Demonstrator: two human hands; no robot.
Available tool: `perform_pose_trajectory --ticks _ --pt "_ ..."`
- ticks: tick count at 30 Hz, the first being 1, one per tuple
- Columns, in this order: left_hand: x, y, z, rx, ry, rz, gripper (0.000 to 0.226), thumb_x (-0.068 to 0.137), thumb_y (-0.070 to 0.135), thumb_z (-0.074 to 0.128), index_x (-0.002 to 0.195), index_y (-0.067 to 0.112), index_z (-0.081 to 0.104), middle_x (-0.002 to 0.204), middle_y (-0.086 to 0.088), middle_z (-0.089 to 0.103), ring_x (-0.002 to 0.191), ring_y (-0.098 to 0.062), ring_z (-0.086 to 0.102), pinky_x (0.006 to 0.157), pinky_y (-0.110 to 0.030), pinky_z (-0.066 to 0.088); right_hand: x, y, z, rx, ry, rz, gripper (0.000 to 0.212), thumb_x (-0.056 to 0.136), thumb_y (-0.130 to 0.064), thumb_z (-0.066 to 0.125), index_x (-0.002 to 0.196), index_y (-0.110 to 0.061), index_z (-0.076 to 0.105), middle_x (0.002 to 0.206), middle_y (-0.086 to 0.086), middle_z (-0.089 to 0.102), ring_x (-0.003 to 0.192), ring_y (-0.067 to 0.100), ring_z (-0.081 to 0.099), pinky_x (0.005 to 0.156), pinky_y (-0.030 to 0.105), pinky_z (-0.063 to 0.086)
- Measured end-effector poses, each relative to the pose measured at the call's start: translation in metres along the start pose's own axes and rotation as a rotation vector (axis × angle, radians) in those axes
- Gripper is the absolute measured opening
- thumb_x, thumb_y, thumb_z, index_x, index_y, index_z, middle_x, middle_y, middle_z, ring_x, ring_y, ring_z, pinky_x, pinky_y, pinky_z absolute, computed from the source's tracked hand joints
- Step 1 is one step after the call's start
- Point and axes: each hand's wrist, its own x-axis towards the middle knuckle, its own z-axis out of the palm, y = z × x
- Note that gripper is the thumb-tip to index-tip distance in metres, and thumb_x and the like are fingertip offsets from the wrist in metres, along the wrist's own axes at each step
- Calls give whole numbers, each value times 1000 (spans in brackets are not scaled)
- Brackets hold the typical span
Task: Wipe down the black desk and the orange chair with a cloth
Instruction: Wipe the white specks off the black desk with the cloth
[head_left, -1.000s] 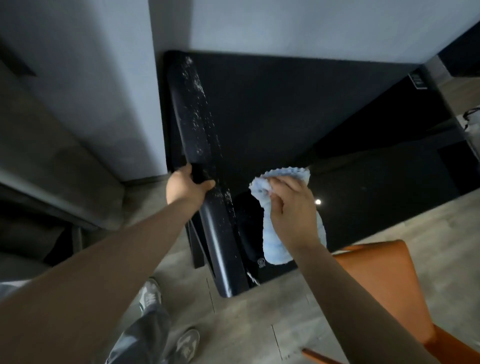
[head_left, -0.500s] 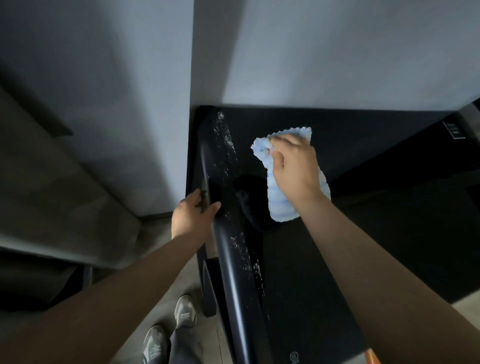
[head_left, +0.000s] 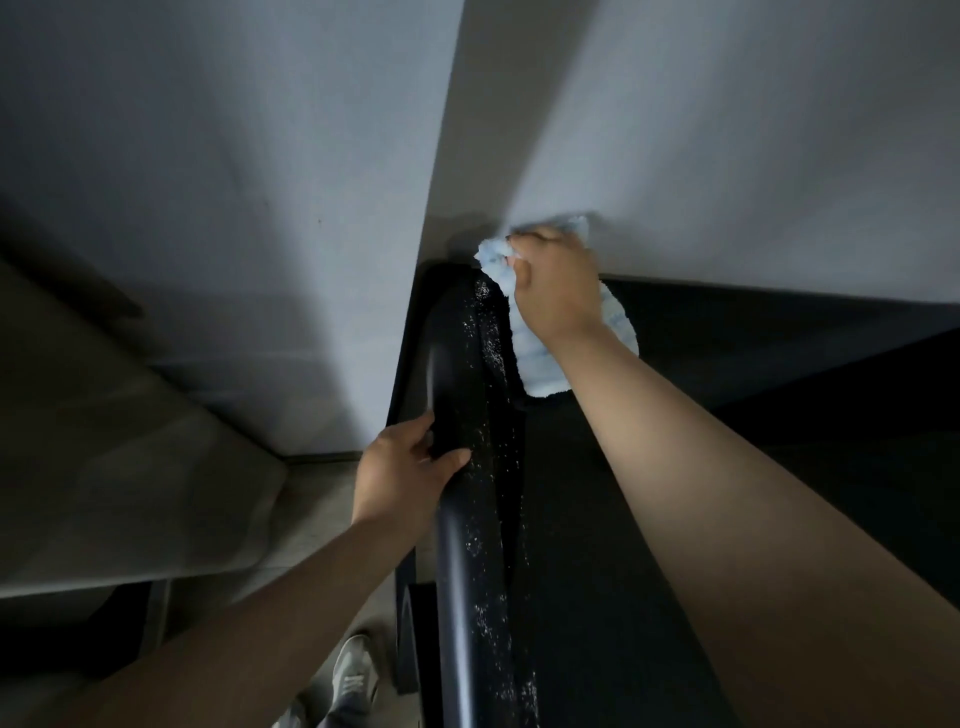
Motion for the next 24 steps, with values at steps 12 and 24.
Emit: perform_pose_trajectory --ticks 12,24 --pt "4 -10 1 -2 38 20 61 73 23 83 130 20 59 109 15 63 93 2 63 75 -7 45 25 -4 37 -93 -67 7 24 92 -27 50 112 -25 62 115 2 62 110 29 50 86 37 39" --pt "4 -7 0 26 36 19 61 74 23 82 130 16 59 117 8 62 92 -3 63 69 -3 43 -10 -3 28 -90 -90 -100 27 89 -21 48 108 -24 67 107 -1 61 103 25 52 78 32 34"
